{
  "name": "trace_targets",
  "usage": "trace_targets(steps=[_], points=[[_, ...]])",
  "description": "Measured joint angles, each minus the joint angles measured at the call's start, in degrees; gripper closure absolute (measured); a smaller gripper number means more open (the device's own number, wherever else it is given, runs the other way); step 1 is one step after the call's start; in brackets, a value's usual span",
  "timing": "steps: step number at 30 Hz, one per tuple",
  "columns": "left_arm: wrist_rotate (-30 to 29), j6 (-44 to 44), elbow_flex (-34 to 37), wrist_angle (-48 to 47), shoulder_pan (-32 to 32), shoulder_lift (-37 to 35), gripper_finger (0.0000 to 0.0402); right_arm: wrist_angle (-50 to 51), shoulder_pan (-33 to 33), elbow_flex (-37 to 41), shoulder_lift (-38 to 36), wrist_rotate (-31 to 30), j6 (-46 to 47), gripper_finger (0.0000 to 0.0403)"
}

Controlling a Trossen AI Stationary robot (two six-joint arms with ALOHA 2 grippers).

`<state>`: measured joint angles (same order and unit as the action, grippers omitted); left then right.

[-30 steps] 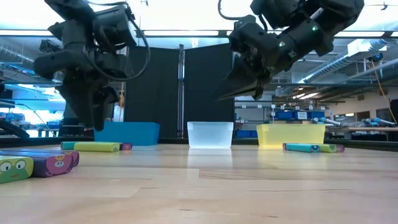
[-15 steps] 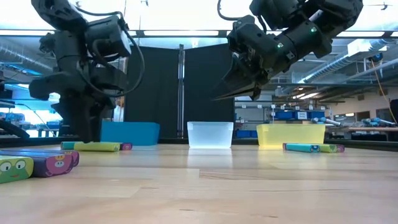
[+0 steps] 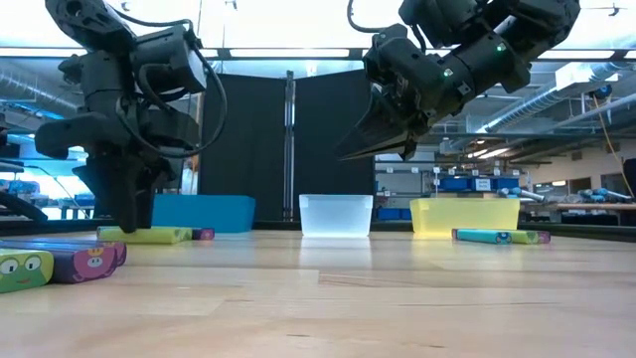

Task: Sort blocks
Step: Put the green block into the blue bin

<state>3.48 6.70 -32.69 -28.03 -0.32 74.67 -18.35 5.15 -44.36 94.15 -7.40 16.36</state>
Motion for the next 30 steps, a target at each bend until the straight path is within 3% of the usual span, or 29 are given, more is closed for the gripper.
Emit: trace_targets(steps=[11,25,30], points=[[0.0,4.64,0.0,0.0,3.77,0.0,0.0266,0.0,-0.02,0.0,-0.02,0.0,0.0,0.0379],[-4.21,13.52,-0.02,-0.08,5.71,0.0,0.02,0.02,-0.02,0.0,-0.02,0.0,-0.84,0.038],[-4.35,14.6,-0.07,-0.19,5.82,1.15,0.0193,0.04,-0.02,0.0,-0.02,0.0,-1.14,0.038]])
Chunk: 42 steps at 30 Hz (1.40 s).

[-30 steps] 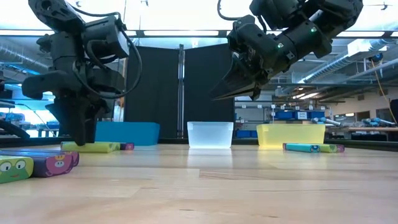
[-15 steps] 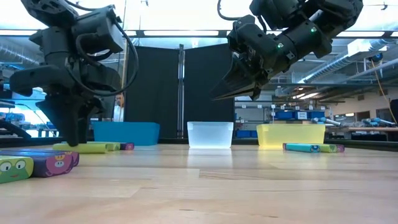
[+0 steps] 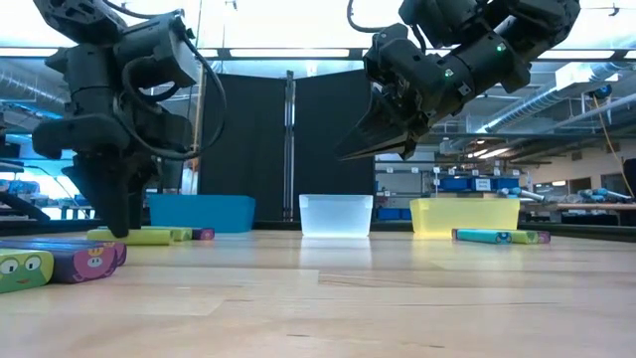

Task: Sort blocks
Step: Put the green block into the blue bin

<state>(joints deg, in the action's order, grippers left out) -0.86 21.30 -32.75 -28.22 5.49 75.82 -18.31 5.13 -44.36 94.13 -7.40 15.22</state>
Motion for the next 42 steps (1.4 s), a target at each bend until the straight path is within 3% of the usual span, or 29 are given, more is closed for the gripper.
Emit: trace_targets(steps=[11,20,24,28,34,42], points=[[-4.19,0.59,-1.72,-0.48,2.08,3.66,0.0212,0.11,0.0,0.0,0.0,0.0,-0.39,0.038],[-4.46,-2.01,-6.16,-1.84,2.01,3.57,0.0339,0.17,0.0,0.0,0.0,0.0,-1.09,0.038],[-7.88,-5.29,-10.61,-8.21,1.96,3.79,0.0393,0.37,0.0,0.0,-0.02,0.02,-1.46,0.038],[-9.42,-7.62,-14.75,-13.17,0.25,3.71,0.0391,0.68,0.0,-0.02,-0.02,0.01,-1.69,0.038],[-0.27,-8.14,-15.77,-11.55,-0.91,3.8,0.0376,1.07,0.0,-0.02,-0.04,0.02,-1.88,0.038],[1.01,-7.17,-12.99,-6.28,1.51,5.25,0.0267,1.25,0.0,-0.02,-0.04,0.02,-1.92,0.038]])
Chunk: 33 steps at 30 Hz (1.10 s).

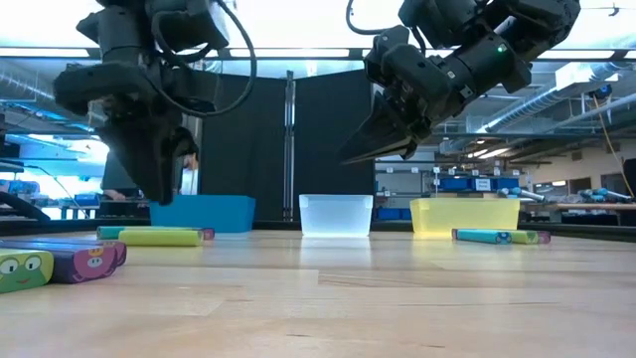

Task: Sort blocks
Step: Put the green block into the blue bin

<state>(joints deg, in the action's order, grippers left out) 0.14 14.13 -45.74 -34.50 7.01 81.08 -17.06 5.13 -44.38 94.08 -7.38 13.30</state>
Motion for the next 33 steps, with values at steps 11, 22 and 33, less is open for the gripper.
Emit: trace_targets(steps=[11,22,33], points=[[-1.99,-1.99,0.05,3.11,-0.35,7.67,0.017,0.39,0.0,0.0,0.0,0.0,-0.43,0.038],[-1.88,-1.93,-0.11,4.41,-0.55,10.76,0.0204,0.46,0.0,0.0,0.0,0.0,-1.06,0.038],[-0.27,-1.7,-0.08,4.38,-1.11,10.87,0.0295,0.46,0.0,0.0,0.0,0.0,-1.07,0.038]])
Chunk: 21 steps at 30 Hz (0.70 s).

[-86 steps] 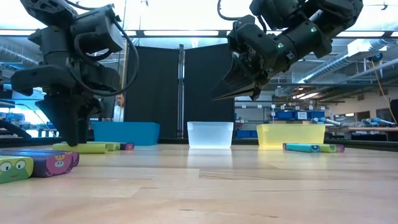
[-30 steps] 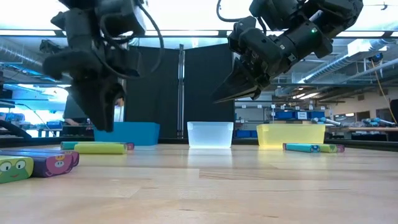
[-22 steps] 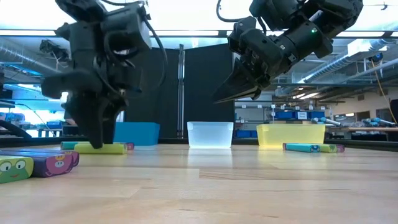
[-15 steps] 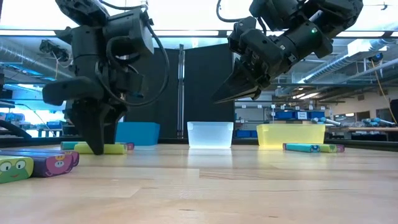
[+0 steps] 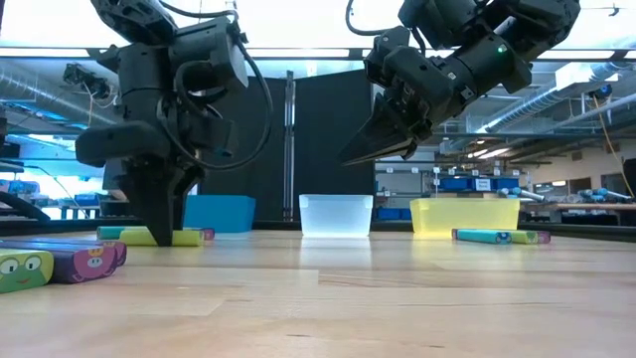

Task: Sort blocks
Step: Put the green block into the blue bin

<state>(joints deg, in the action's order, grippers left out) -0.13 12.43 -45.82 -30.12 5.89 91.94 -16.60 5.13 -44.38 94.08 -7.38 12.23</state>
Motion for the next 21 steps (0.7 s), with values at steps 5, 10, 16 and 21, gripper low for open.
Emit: trace_targets(steps=[5,10,16,21], points=[[-0.93,-0.43,-2.24,-3.56,0.02,0.29,0.0293,0.0,0.0,0.0,0.0,0.0,0.0,0.038],[-2.17,-2.4,-5.13,-7.47,-0.58,0.41,0.0294,0.0,0.0,0.0,0.0,0.0,-0.27,0.038],[-3.23,-3.38,-6.19,-11.06,-4.22,-1.38,0.0295,0.08,0.0,0.0,0.0,0.0,-0.41,0.038],[-6.02,-6.34,-7.05,-15.86,-11.37,-6.14,0.0295,0.33,0.0,0.0,0.02,0.0,-0.42,0.038]])
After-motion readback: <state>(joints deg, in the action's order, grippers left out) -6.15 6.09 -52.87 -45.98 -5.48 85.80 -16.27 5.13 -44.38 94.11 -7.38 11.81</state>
